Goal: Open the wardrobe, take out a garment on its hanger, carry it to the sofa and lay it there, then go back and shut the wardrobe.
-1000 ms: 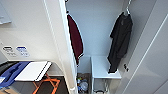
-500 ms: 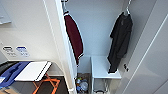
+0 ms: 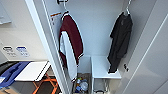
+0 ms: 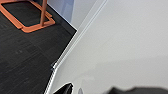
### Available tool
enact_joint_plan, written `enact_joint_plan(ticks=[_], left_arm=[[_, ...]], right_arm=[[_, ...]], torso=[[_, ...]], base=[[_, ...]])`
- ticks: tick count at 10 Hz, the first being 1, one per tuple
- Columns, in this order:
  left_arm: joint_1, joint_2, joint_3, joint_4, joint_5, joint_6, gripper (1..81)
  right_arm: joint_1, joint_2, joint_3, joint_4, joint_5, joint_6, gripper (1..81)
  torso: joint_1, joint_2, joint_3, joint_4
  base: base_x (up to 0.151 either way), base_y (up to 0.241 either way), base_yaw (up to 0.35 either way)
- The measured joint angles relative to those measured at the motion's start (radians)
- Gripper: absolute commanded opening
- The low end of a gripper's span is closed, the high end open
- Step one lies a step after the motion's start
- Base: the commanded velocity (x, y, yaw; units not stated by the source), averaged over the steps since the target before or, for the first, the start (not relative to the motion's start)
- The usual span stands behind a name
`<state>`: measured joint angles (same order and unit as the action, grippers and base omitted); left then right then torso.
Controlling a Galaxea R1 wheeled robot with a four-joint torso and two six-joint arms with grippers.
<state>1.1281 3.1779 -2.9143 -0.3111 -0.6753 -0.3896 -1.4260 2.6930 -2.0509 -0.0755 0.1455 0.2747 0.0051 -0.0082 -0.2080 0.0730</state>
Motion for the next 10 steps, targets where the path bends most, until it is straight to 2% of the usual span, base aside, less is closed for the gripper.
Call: enact_joint_plan(ticks=[2,3,5,7,10], left_arm=[[0.028,-0.040,0.000,-0.007,0.013,-0.001,81.1],[0.044,-0.059,-0.002,0.001,0.056,0.003,81.1],[0.069,-0.068,0.001,0.081,0.144,0.075,81.1],[0.086,-0.096,0.049,0.178,0.210,0.083,81.1],[0.103,-0.183,0.213,0.348,0.281,0.087,81.1]], right_arm=[[0.003,0.003,-0.006,0.000,0.000,-0.004,81.1],[0.005,0.003,-0.011,0.000,0.000,-0.005,81.1],[0.005,0.014,-0.017,-0.002,0.000,-0.005,81.1],[0.005,0.026,-0.024,-0.004,0.000,-0.012,81.1],[0.002,0.039,-0.073,-0.004,0.000,-0.012,81.1]], torso=[[0.000,0.000,0.000,0.000],[0.000,0.000,0.000,0.000],[0.000,0.000,0.000,0.000],[0.000,0.000,0.000,0.000],[0.000,0.000,0.000,0.000]], base=[[0.000,0.000,0.000],[0.000,0.000,0.000],[0.000,0.000,0.000],[0.000,0.000,0.000],[0.000,0.000,0.000]])
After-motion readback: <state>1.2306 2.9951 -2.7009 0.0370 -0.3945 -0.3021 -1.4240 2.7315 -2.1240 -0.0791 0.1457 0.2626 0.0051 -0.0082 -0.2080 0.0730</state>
